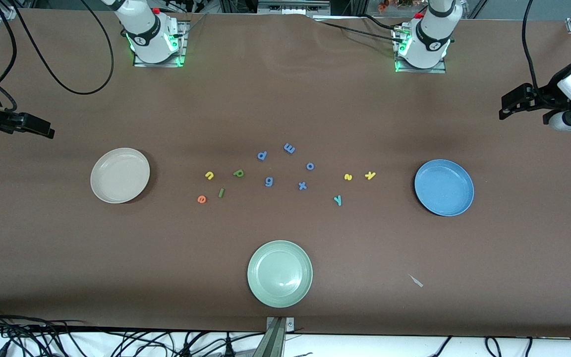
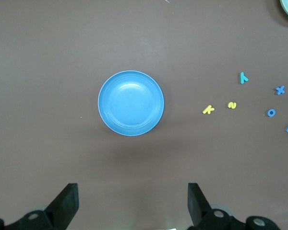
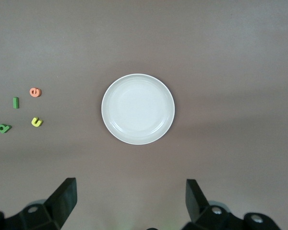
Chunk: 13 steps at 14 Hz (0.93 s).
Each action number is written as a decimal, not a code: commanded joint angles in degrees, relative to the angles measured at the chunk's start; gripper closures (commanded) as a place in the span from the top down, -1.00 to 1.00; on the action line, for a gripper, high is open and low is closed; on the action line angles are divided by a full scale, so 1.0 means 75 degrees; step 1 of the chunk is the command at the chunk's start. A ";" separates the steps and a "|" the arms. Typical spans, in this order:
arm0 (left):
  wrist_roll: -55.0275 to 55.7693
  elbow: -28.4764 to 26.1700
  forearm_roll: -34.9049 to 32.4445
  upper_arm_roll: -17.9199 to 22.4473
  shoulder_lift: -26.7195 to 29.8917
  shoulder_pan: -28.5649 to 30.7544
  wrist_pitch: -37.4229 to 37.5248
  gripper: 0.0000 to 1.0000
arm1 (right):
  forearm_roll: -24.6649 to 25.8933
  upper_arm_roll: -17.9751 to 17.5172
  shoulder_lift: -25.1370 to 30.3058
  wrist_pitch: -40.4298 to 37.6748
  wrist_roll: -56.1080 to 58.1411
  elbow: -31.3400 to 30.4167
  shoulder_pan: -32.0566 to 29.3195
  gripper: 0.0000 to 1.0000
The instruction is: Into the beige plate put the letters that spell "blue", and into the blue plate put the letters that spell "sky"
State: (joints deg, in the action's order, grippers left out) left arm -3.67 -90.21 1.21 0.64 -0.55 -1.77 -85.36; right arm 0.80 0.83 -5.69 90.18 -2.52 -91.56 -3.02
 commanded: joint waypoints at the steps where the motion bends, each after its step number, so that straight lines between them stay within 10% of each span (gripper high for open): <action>1: 0.0033 0.0216 0.0203 0.0020 -0.0067 0.0013 0.0179 1.00 | -0.0106 -0.0017 -0.0003 -0.0117 0.0032 0.0115 -0.0020 1.00; 13: 0.0045 0.0216 0.0203 -0.0004 -0.0067 -0.0010 0.0191 1.00 | -0.0106 -0.0017 0.0103 -0.0223 0.0078 0.0009 -0.0020 1.00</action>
State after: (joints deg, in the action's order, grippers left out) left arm -3.67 -90.21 1.22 0.60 -0.55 -1.79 -85.23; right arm 0.77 0.81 -5.62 89.40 -2.52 -91.56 -3.00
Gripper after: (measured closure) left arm 0.000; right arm 0.000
